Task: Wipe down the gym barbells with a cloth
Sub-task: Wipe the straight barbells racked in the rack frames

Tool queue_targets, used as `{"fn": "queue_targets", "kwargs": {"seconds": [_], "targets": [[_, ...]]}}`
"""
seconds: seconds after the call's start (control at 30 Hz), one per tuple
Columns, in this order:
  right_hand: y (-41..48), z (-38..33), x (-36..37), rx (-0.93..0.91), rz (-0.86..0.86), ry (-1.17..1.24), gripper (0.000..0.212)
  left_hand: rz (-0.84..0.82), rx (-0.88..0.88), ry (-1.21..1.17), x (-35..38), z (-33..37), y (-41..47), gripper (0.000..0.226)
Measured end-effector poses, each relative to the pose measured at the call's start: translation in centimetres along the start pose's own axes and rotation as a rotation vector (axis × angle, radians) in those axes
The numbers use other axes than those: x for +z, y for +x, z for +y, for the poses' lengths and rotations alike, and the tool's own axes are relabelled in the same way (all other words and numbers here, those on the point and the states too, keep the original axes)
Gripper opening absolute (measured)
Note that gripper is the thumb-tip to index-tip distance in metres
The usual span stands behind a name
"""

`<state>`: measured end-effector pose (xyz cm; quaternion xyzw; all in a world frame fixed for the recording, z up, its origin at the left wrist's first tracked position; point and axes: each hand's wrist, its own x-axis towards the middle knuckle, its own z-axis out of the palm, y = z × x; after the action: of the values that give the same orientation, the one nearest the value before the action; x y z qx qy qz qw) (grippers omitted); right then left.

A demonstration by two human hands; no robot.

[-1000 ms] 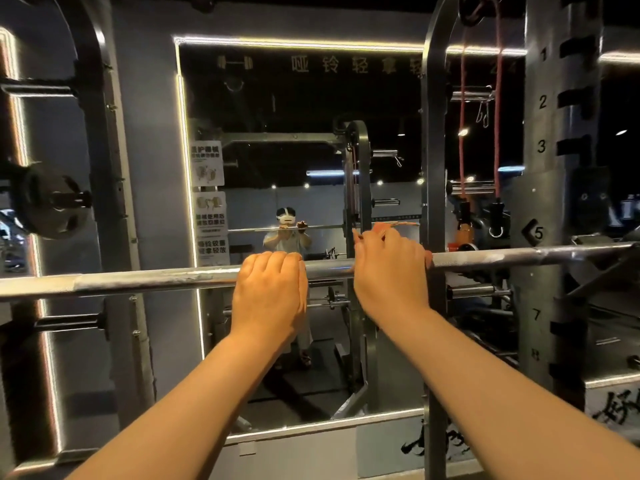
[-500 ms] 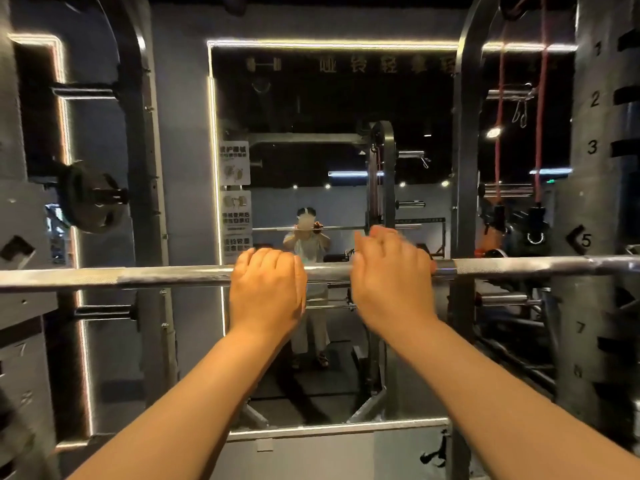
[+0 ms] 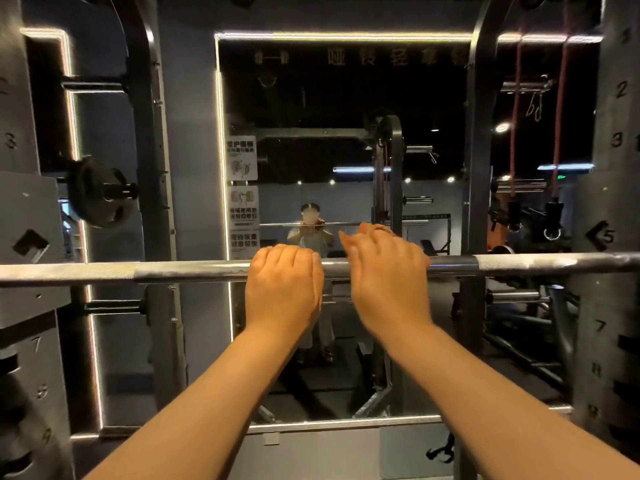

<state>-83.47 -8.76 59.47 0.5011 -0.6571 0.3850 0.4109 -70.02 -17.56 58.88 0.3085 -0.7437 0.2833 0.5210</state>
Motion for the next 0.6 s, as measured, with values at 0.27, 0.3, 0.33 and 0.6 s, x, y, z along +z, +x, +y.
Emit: {"fn": "queue_targets", "kwargs": {"seconds": [0.27, 0.3, 0.33, 0.6], "targets": [[0.8, 2.7, -1.6, -0.254, -0.086, -0.033, 0.036, -0.018, 0.017, -0.012, 0.0, -0.1, -0.1, 0.041], [1.7, 2.6, -1.7, -0.194, -0.093, -0.007, 0.032, -0.022, 0.023, -0.015, 0.1, -0.1, -0.2, 0.041], [2.2, 2.1, -1.5, -0.115, -0.099, 0.039, 0.031, -0.024, 0.031, -0.013, 0.0, -0.2, -0.1, 0.042], [0.0, -0.3, 0.3, -0.336, -0.096, 0.117, 0.039, -0.136, 0.114, -0.078, -1.1, -2.1, -0.4, 0.044]]}}
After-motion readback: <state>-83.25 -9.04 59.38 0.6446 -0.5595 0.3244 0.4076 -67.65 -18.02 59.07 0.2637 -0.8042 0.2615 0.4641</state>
